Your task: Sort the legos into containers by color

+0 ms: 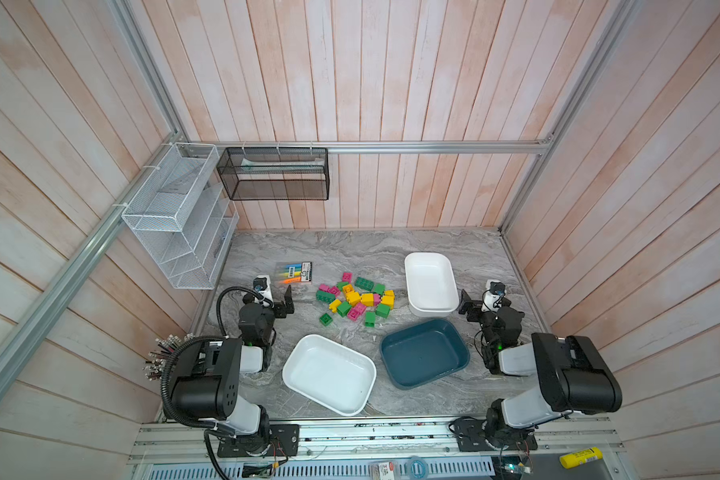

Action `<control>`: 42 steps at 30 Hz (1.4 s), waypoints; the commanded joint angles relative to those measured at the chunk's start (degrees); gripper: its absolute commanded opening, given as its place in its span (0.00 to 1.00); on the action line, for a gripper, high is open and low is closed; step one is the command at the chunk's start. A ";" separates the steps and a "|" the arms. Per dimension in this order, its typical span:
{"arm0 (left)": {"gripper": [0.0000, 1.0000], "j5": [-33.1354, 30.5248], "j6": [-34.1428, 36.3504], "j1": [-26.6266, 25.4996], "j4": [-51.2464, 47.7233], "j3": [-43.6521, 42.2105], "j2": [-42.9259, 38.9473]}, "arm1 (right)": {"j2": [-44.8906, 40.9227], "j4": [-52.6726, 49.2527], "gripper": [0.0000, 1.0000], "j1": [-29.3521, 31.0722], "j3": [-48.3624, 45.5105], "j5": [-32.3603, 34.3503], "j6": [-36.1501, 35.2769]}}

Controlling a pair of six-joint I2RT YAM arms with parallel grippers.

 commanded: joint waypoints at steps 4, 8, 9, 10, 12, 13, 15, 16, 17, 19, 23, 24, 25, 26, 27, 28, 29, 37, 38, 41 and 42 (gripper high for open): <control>1.00 -0.31 -0.06 0.12 1.02 -0.62 0.59 | -0.62 -0.25 0.98 -0.19 1.04 -0.40 -0.22; 1.00 -0.30 -0.10 0.20 1.04 -0.62 0.54 | -0.62 -0.26 0.98 -0.18 1.09 -0.44 -0.24; 1.00 -0.30 -0.05 0.18 1.02 -0.62 0.57 | -0.62 -0.26 0.98 -0.18 1.05 -0.42 -0.24; 1.00 -0.31 -0.06 0.16 1.02 -0.58 0.58 | -0.62 -0.23 0.98 -0.19 1.05 -0.44 -0.20; 1.00 -0.34 -0.06 0.15 1.02 -0.62 0.59 | -0.62 -0.21 0.98 -0.18 1.04 -0.42 -0.22; 1.00 -0.30 -0.06 0.20 1.04 -0.62 0.61 | -0.62 -0.26 0.98 -0.14 1.05 -0.41 -0.23; 1.00 -0.30 -0.06 0.20 1.06 -0.64 0.59 | -0.62 -0.23 0.98 -0.18 1.05 -0.44 -0.23; 1.00 -0.30 -0.06 0.13 1.01 -0.62 0.61 | -0.62 -0.22 0.98 -0.18 1.05 -0.46 -0.22; 0.99 -0.30 -0.03 0.15 1.02 -0.62 0.54 | -0.62 -0.21 0.98 -0.11 1.09 -0.43 -0.19; 1.00 -0.30 -0.11 0.13 1.02 -0.62 0.61 | -0.67 -0.26 0.98 -0.20 1.07 -0.38 -0.16; 1.00 -0.30 -0.08 0.13 1.06 -0.53 0.60 | -0.62 -0.19 0.98 -0.19 1.10 -0.43 -0.22; 1.00 -0.30 -0.06 0.17 1.06 -0.50 0.57 | -0.62 -0.23 0.98 -0.18 1.08 -0.39 -0.24; 0.99 -0.30 -0.06 0.18 1.02 -0.53 0.54 | -0.62 -0.12 0.98 -0.14 1.10 -0.44 -0.24; 1.00 -0.30 -0.06 0.16 0.98 -0.53 0.54 | -0.62 -0.13 0.98 -0.11 1.05 -0.39 -0.24; 1.00 -0.30 -0.06 0.14 0.97 -0.53 0.57 | -0.62 -0.12 0.98 -0.18 1.05 -0.42 -0.24; 1.00 -0.21 -0.06 0.18 0.91 -0.53 0.54 | -0.62 -0.09 0.98 -0.18 1.05 -0.38 -0.20; 1.00 -0.21 -0.06 0.22 1.02 -0.62 0.56 | -0.62 -0.10 0.98 -0.18 1.05 -0.41 -0.20; 1.00 -5.18 -2.07 0.14 -12.16 2.07 -10.75 | -11.83 -8.54 0.98 -0.01 1.15 -2.23 -0.43; 1.00 -6.44 -2.75 0.13 -15.55 3.07 -13.10 | -14.85 -12.98 0.98 0.03 2.36 -2.81 -0.49; 1.00 -8.50 -5.78 0.13 -25.50 6.60 -18.68 | -21.19 -22.14 0.98 0.01 5.23 -5.26 -0.19; 1.00 -8.86 -7.50 0.17 -28.70 7.86 -20.32 | -22.82 -24.98 0.98 0.03 6.20 -6.21 0.10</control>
